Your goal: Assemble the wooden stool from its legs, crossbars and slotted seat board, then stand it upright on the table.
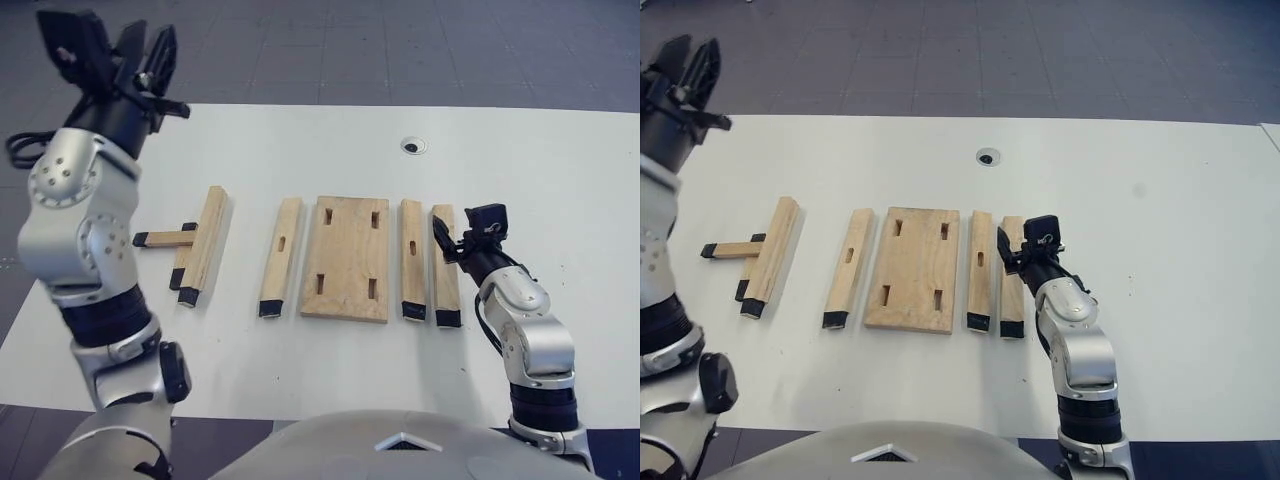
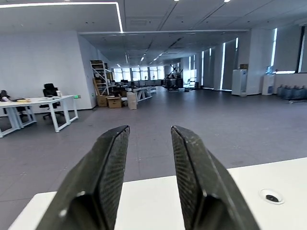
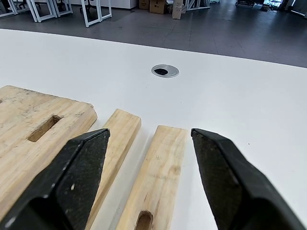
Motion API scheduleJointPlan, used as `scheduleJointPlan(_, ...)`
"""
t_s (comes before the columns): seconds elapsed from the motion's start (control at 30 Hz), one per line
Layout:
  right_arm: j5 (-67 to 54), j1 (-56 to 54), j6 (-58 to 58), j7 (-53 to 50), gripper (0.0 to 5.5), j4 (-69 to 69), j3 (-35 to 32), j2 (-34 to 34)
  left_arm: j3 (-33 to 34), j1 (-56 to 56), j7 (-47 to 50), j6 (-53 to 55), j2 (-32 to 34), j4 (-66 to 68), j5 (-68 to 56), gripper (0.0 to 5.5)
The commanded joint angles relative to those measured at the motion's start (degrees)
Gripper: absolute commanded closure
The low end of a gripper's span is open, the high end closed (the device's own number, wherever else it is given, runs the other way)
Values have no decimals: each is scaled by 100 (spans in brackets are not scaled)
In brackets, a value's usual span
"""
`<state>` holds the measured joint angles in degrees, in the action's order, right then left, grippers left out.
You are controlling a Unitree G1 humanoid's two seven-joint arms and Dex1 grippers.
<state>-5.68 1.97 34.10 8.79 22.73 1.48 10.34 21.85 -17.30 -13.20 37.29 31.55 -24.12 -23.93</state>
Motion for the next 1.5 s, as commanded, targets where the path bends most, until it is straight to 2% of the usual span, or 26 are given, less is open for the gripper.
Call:
scheduleJointPlan(0.03,39,97,16,-74,237,91,-57,-3,344,1880,-466,-140,-134,-892,-61,387)
scheduleJointPlan(0.23,17,32,33,-37,237,48,-77,43,290,4520,-923,-1156,-1090,-1163,98,387)
scheduleJointPlan(0.37,10,-45,58,13,237,11,-87,93,102,5346,-984,-2067,-1342,-537,711,387)
scheduleJointPlan(0.77,-49,-421,159,366,237,-185,-118,413,-377,5178,-717,-3389,-1777,969,1247,387)
scheduleJointPlan(1.2,-18,-344,195,376,237,-134,-86,385,-127,5139,-635,-3703,-1698,576,982,387)
scheduleJointPlan(1.5,-30,-394,180,395,237,-169,-92,401,-348,4627,-819,-3861,-1535,1665,1189,387)
